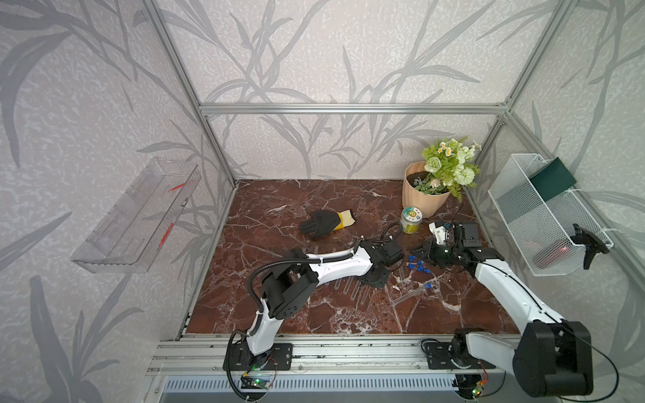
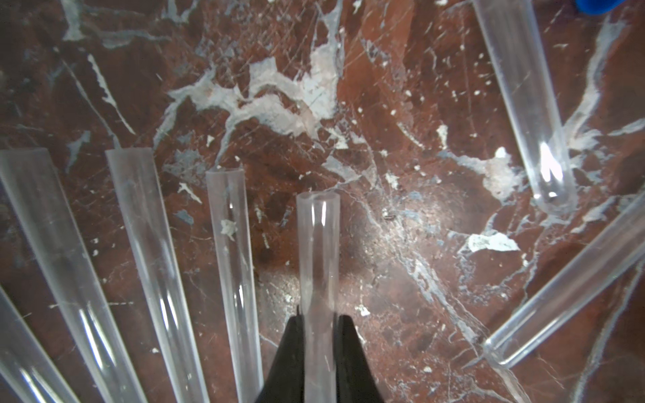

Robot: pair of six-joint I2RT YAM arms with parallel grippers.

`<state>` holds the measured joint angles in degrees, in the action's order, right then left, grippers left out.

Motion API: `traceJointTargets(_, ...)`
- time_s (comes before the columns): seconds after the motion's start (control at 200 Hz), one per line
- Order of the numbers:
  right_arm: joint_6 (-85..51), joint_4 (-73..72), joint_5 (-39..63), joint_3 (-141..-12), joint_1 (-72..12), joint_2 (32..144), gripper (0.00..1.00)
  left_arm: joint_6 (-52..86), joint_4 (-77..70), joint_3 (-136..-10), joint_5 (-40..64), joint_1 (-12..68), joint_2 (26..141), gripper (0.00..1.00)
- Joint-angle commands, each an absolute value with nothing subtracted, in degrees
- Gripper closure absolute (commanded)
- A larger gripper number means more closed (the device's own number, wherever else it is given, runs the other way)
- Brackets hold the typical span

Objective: Remove stoppers from test tubes
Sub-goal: Place the test tube at the center of the board.

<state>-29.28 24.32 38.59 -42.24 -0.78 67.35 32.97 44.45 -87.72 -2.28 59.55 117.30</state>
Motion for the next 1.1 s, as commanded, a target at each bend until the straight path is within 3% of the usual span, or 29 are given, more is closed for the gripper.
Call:
traceJointTargets(0.0, -27.7, 26.4, 38.4, -41.7, -0.4, 65.4, 0.96, 32.7, 48.6, -89.7, -4.9, 59.7, 118.9, 0.88)
traceJointTargets(0.64, -27.6, 29.2, 35.7, -41.6, 0.1, 64.3, 0.95, 32.4, 47.0, -87.9, -3.8, 59.7, 119.4, 0.77)
traceJointTargets(0.98, -25.1, 33.5, 31.9, -43.0, 1.5, 65.6, 0.95, 31.5, 47.6, -89.0, -3.2, 59.7, 116.7, 0.77)
traceJointTargets(1.095, -23.6, 35.3, 30.1, -44.4, 2.5, 67.8, 0.95, 31.0, 48.0, -89.4, -3.4, 59.7, 115.9, 0.72)
